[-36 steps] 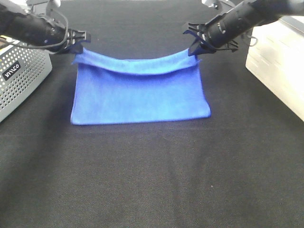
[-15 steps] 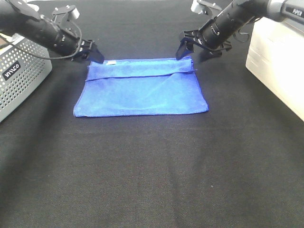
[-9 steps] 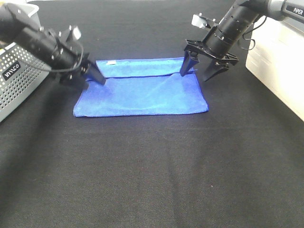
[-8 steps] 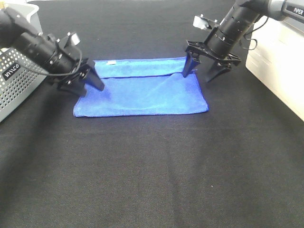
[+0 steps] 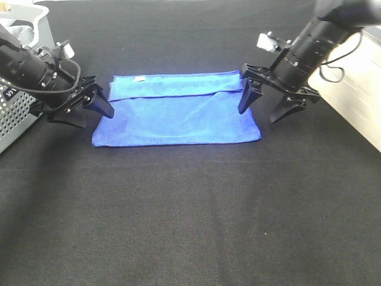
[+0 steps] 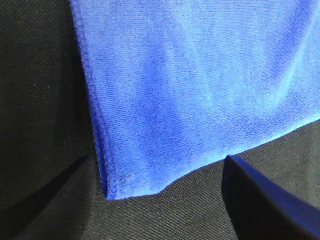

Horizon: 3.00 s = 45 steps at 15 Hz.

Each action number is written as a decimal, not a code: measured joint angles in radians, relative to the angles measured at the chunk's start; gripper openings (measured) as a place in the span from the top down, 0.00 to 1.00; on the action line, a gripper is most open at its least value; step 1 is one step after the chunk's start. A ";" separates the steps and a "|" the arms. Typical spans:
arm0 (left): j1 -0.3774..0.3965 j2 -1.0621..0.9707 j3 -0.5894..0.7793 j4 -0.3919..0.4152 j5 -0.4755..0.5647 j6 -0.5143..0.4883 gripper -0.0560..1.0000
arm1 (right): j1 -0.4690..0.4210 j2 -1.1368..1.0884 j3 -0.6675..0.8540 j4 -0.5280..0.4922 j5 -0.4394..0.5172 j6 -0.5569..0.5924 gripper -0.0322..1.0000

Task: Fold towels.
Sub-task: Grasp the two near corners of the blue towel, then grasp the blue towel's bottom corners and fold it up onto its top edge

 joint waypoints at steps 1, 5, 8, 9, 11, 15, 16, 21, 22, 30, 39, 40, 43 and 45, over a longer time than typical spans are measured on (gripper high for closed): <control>-0.001 0.000 0.000 0.001 0.000 -0.004 0.30 | 0.000 -0.007 0.016 0.002 -0.026 -0.016 0.26; -0.003 0.000 0.000 0.003 -0.013 -0.005 0.30 | 0.000 -0.008 0.020 0.003 -0.046 -0.018 0.26; -0.003 0.000 0.000 0.002 -0.073 -0.033 0.30 | 0.000 0.008 0.020 -0.001 -0.072 -0.020 0.26; -0.003 0.008 0.000 -0.001 -0.089 -0.038 0.30 | 0.000 0.028 0.020 0.000 -0.089 -0.026 0.26; -0.003 0.049 0.000 -0.022 -0.091 -0.040 0.30 | 0.000 0.053 0.020 0.016 -0.099 -0.045 0.27; -0.030 0.104 -0.007 -0.079 -0.104 -0.015 0.30 | -0.001 0.104 0.002 0.048 -0.106 -0.061 0.37; -0.048 0.112 -0.012 -0.088 -0.113 -0.007 0.30 | -0.002 0.115 -0.010 0.069 -0.105 -0.061 0.40; -0.080 0.148 -0.047 -0.091 -0.096 -0.079 0.88 | -0.002 0.146 -0.021 0.115 -0.101 -0.042 0.97; -0.080 0.148 -0.054 -0.088 -0.068 -0.082 0.92 | -0.002 0.143 -0.021 0.108 -0.098 -0.031 0.97; -0.084 -0.038 0.107 0.118 0.094 -0.164 0.92 | -0.002 -0.064 0.285 0.064 -0.066 -0.018 0.97; -0.103 -0.207 0.299 0.122 -0.007 -0.212 0.92 | 0.001 -0.241 0.510 0.156 -0.196 -0.147 0.97; -0.103 -0.206 0.274 0.124 -0.041 -0.228 0.92 | 0.001 -0.230 0.466 0.155 -0.196 -0.147 0.97; -0.102 -0.190 0.204 0.129 -0.077 -0.233 0.92 | 0.001 -0.184 0.354 0.147 -0.193 -0.147 0.97; -0.102 -0.145 0.113 0.132 -0.086 -0.234 0.92 | 0.001 -0.130 0.244 0.130 -0.183 -0.146 0.97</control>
